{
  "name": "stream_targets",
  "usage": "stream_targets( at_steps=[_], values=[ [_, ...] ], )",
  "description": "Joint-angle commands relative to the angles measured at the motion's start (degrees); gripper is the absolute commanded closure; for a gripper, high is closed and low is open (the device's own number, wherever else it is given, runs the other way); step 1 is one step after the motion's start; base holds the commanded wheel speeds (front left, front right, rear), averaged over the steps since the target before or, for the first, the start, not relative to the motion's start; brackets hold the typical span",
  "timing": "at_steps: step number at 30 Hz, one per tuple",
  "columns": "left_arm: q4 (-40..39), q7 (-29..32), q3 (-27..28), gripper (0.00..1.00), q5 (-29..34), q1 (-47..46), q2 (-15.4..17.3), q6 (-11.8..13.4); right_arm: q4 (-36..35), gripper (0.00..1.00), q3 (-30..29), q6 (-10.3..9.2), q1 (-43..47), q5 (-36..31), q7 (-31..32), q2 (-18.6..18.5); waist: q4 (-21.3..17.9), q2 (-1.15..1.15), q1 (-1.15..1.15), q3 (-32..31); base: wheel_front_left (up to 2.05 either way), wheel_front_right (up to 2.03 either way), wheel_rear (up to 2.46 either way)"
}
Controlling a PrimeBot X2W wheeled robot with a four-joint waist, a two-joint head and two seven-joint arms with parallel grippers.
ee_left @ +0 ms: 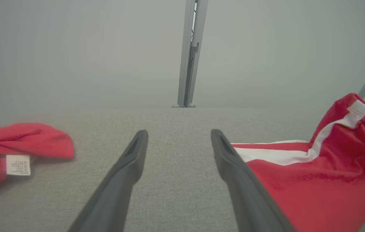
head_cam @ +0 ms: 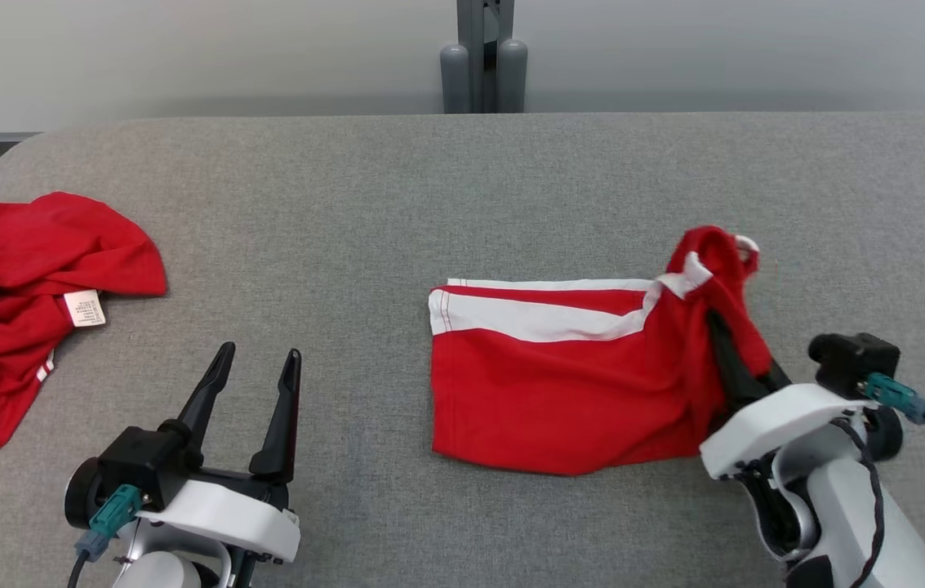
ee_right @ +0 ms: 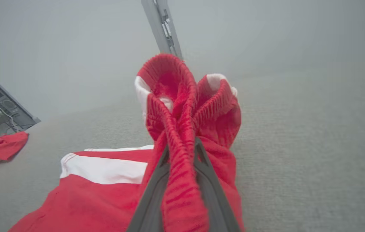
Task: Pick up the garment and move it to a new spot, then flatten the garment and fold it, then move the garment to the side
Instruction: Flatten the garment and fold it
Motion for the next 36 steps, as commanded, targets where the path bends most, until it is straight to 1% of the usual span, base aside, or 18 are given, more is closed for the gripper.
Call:
stream_targets(
  at_steps=[1,5,7,9,11,15,20,21,22,23,24,29,34,36],
  values=[
    [-0.1,0.2,0.1,0.00,-0.1,-0.2,0.2,0.0,-1.1,1.00,0.7,-0.02,0.1,0.7,0.5,-0.1,0.2,0.00,0.00,0.0,0.00,0.00,0.00],
    [0.1,0.3,-0.5,0.00,-0.5,-0.6,-0.2,-0.1,-9.4,1.00,8.4,-0.02,0.8,4.7,3.8,-0.1,1.7,0.00,0.00,0.2,0.00,0.00,0.00],
    [0.3,0.3,-0.6,0.00,-0.5,-0.6,-0.5,-0.1,-11.5,1.00,12.1,-0.02,0.7,6.0,5.5,-0.2,2.5,0.00,0.00,0.2,0.00,0.00,0.00],
    [0.6,0.2,-0.9,0.00,-0.6,-0.9,-0.7,-0.4,-11.9,1.00,15.1,-0.02,0.1,6.8,6.6,-0.2,3.6,0.00,0.00,0.3,0.00,0.00,0.00],
    [0.9,0.1,-1.1,0.00,-0.7,-1.2,-1.0,-0.4,-10.7,1.00,17.3,-0.02,-0.6,8.0,7.5,-0.2,4.6,0.00,0.00,0.5,0.00,0.00,0.00],
    [1.5,0.0,-1.5,0.00,-1.0,-1.9,-1.6,-0.7,-5.7,1.00,20.4,-0.02,-3.1,7.8,7.8,-0.2,6.4,0.00,0.00,1.4,0.00,0.00,0.00],
    [2.3,-0.3,-2.0,0.00,-0.9,-2.3,-2.2,-1.1,0.6,1.00,22.8,-0.02,-5.7,10.4,5.9,-0.2,7.7,0.00,0.00,1.9,0.00,0.00,0.00],
    [2.4,-0.4,-2.1,0.00,-0.9,-2.5,-2.2,-1.1,1.6,0.97,23.6,-0.02,-5.9,11.4,5.6,-0.1,7.8,0.00,0.00,2.0,0.00,0.00,0.00],
    [2.6,-0.4,-2.1,0.00,-0.9,-2.5,-2.3,-1.1,2.3,0.72,24.4,-0.02,-6.3,11.8,5.1,-0.1,7.9,0.00,0.00,2.0,0.00,0.00,0.00],
    [2.8,-0.4,-2.2,0.00,-0.9,-2.5,-2.3,-1.2,2.7,0.52,25.5,-0.01,-6.6,13.1,4.7,-0.1,8.0,0.00,0.00,2.0,0.00,0.00,0.00],
    [2.9,-0.4,-2.3,0.00,-0.9,-2.5,-2.3,-1.2,2.9,0.00,26.8,-0.02,-6.6,14.7,4.3,-0.1,8.0,0.00,0.00,2.1,0.00,0.00,0.00],
    [3.3,-0.6,-2.6,0.00,-0.6,-2.8,-2.4,-1.3,3.2,0.00,33.2,-0.02,-7.5,19.1,1.9,-0.1,7.6,0.00,0.00,2.0,0.00,0.00,0.00],
    [3.6,-0.7,-2.7,0.00,-0.6,-2.7,-2.3,-1.3,2.7,0.00,38.2,-0.02,-8.3,19.3,-0.3,-0.1,6.9,0.00,0.00,1.7,0.00,0.00,0.00],
    [3.6,-0.8,-2.7,0.00,-0.6,-2.5,-2.3,-1.2,1.2,0.00,40.2,-0.02,-7.8,20.4,-0.5,-0.1,6.6,0.00,0.00,1.4,0.00,0.00,0.00]
  ],
)
